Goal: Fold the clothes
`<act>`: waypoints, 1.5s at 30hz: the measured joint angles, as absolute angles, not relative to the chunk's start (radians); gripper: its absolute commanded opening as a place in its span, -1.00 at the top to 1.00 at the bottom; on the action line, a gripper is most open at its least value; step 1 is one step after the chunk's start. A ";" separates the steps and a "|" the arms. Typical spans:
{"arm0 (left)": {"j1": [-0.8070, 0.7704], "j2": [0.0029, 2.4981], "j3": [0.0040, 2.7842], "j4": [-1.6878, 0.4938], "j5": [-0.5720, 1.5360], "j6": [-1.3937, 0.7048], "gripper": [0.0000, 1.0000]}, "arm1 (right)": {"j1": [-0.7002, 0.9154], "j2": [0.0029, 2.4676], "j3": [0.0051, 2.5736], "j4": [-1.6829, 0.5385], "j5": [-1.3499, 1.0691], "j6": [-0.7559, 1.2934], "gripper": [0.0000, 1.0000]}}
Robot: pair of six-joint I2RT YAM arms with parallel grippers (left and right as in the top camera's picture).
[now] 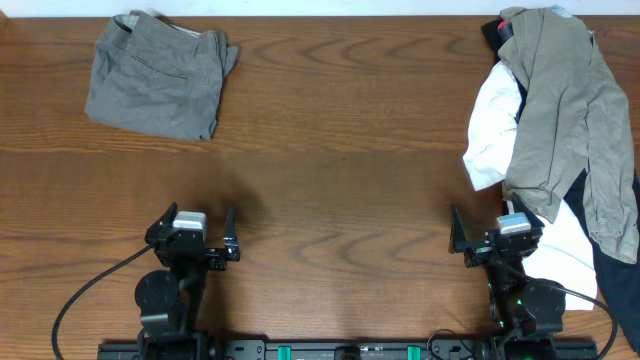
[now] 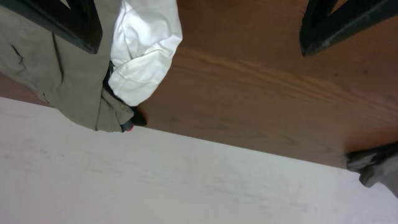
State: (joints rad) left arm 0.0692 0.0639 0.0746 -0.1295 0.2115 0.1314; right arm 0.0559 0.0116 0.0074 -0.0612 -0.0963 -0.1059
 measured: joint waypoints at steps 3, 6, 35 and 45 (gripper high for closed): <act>0.069 0.040 0.065 -0.113 0.212 0.132 -0.96 | 0.056 0.012 0.007 -0.061 -0.096 -0.106 -0.99; 0.069 0.030 0.038 -0.048 0.215 0.131 -0.96 | 0.056 0.012 0.007 -0.061 -0.096 -0.106 -0.99; 0.069 0.013 0.032 -0.032 0.233 0.101 -0.96 | 0.056 0.012 0.007 -0.062 -0.096 -0.106 -0.98; 0.069 0.013 0.032 -0.032 0.233 0.101 -0.96 | 0.056 0.012 0.007 -0.061 -0.096 -0.106 -0.99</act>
State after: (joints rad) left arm 0.0692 0.0128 0.0322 -0.0322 0.2333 0.1013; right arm 0.0559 0.0116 0.0074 -0.0612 -0.0963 -0.1059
